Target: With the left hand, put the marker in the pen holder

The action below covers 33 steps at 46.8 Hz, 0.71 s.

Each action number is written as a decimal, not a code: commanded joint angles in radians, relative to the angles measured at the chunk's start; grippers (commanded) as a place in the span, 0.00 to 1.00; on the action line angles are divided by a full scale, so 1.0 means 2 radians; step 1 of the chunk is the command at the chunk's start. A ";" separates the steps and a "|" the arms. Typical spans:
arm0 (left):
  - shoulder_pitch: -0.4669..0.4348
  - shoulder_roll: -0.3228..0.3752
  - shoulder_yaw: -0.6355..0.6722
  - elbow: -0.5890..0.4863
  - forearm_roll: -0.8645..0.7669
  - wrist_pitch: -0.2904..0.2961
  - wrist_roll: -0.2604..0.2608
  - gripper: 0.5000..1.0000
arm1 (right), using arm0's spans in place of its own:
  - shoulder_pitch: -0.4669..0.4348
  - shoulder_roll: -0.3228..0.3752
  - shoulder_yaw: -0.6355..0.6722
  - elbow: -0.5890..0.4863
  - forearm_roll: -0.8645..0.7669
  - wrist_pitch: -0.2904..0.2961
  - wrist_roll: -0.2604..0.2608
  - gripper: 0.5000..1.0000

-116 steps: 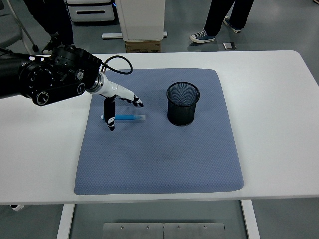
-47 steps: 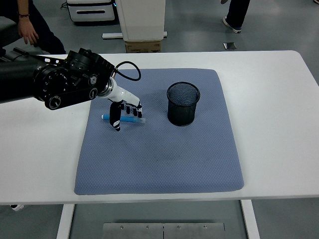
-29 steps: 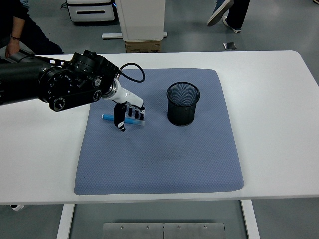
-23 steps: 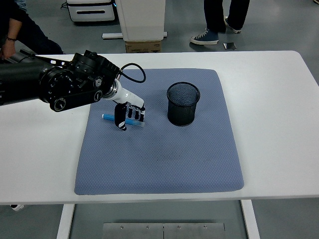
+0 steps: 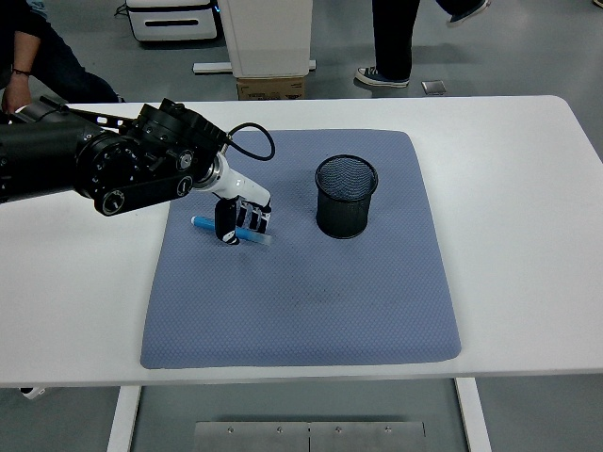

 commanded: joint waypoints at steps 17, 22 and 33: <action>0.002 0.000 0.001 0.002 0.008 0.001 0.000 0.22 | 0.000 0.000 0.000 0.000 0.000 0.000 0.000 1.00; 0.002 -0.001 0.001 0.003 0.008 0.001 0.000 0.22 | 0.000 0.000 0.000 0.000 0.000 0.001 0.000 1.00; 0.005 -0.002 0.004 0.003 0.008 0.001 0.000 0.22 | 0.000 0.000 0.000 0.000 0.000 0.001 0.000 1.00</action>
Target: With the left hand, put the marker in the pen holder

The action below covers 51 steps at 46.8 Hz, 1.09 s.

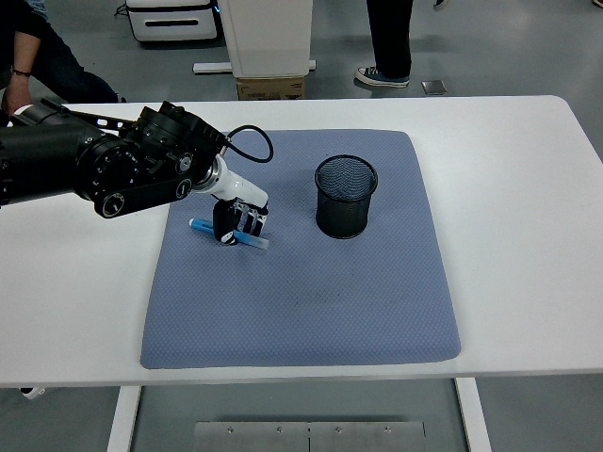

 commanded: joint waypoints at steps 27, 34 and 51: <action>0.002 -0.002 0.009 0.004 0.000 0.008 0.000 0.14 | 0.000 0.000 0.000 0.000 0.000 0.000 0.000 1.00; 0.002 -0.001 0.009 0.009 0.000 0.008 0.000 0.13 | 0.000 0.000 0.000 0.000 0.000 0.000 0.000 1.00; -0.001 -0.001 0.009 0.014 0.000 0.008 0.000 0.12 | 0.000 0.000 0.000 0.000 0.000 0.000 0.000 1.00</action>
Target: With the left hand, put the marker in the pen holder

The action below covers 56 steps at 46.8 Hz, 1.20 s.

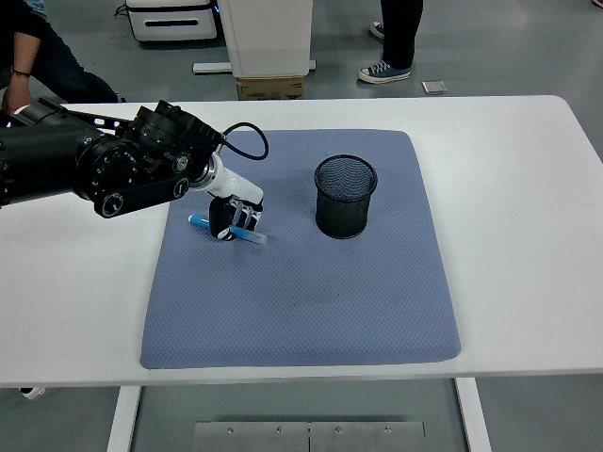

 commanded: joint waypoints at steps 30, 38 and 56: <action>-0.003 0.000 -0.001 0.010 -0.001 0.001 0.000 0.00 | 0.000 0.000 0.000 0.000 0.000 0.000 0.000 1.00; -0.006 0.001 -0.003 0.013 -0.002 0.001 -0.001 0.00 | 0.000 0.000 0.000 0.000 0.000 0.000 0.000 1.00; -0.019 0.001 -0.009 0.024 -0.008 0.000 -0.004 0.00 | 0.000 0.000 0.000 0.000 0.000 0.000 0.000 1.00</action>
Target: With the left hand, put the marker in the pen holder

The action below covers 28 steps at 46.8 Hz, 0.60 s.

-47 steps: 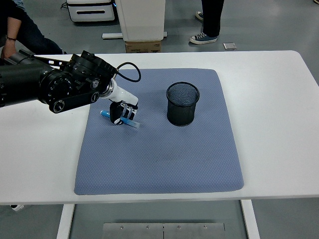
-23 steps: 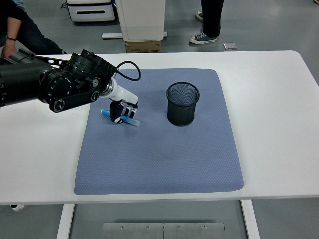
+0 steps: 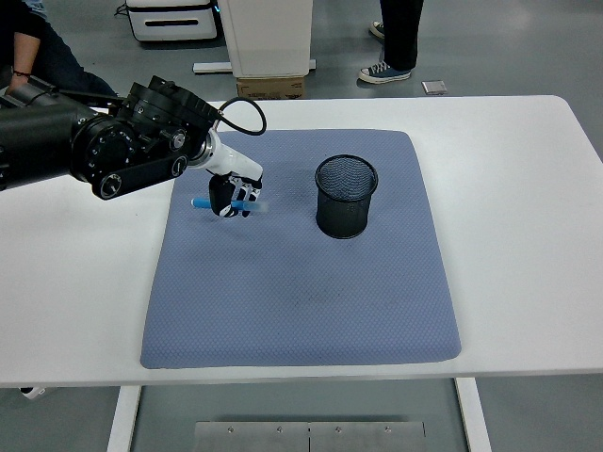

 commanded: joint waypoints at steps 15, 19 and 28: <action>-0.014 0.000 -0.028 0.005 -0.003 -0.003 -0.001 0.00 | 0.000 0.000 0.000 0.000 0.000 0.000 0.000 1.00; -0.014 -0.001 -0.029 0.005 -0.002 -0.003 -0.002 0.00 | 0.000 0.000 0.000 0.000 0.000 0.001 0.000 1.00; -0.009 -0.004 -0.028 0.005 -0.001 -0.003 -0.002 0.00 | 0.000 0.000 0.000 0.000 0.000 0.001 0.000 1.00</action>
